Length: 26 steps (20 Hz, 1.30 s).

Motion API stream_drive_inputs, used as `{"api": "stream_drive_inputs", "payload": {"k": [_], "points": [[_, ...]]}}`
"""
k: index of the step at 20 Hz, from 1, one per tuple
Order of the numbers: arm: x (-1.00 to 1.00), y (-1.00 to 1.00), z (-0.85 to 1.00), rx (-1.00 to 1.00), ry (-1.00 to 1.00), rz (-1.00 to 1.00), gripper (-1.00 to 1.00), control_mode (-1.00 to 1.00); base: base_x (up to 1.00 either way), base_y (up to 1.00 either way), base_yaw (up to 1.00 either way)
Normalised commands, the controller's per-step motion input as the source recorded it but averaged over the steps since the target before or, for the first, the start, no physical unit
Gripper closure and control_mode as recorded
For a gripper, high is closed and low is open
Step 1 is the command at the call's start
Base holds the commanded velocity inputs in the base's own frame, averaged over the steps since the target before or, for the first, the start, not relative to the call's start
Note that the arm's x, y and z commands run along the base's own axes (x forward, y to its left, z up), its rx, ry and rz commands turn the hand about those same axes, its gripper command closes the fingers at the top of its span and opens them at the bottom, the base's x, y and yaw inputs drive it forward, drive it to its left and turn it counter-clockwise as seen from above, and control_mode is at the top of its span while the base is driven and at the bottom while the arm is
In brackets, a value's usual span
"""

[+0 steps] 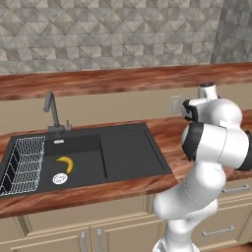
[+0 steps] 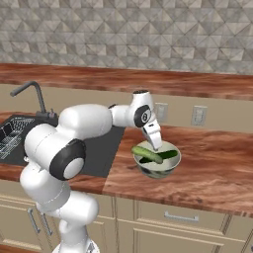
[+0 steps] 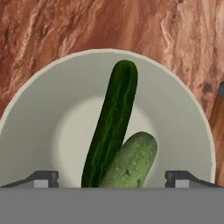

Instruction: Pick the cucumbers from the cabinet and place them in one bowl. Pick the banana from the sink and place it in the other bowl.

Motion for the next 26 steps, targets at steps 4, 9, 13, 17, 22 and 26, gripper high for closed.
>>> {"api": "stream_drive_inputs", "payload": {"k": [4, 9, 13, 17, 22, 26], "points": [[-0.09, -0.01, -0.07, 0.00, 0.01, -0.05, -1.00, -1.00, 0.00, 0.00, 0.00], [-0.06, -0.01, 0.56, 0.00, 0.03, -0.11, -1.00, -1.00, 0.00, 0.00, 0.00], [-0.19, 0.13, 0.66, 0.04, 0.03, -0.10, -1.00, -1.00, 0.00, 0.00, 0.00], [-0.40, 0.48, 0.27, 0.11, 0.07, -0.03, -1.00, -1.00, 0.00, 0.00, 0.00], [-0.58, 0.45, 0.37, 0.08, 0.03, 0.07, -1.00, -1.00, 0.00, 0.00, 0.00], [-0.48, 0.33, 0.78, -0.01, -0.05, 0.14, -1.00, -1.00, 0.00, 0.00, 0.00]]}}
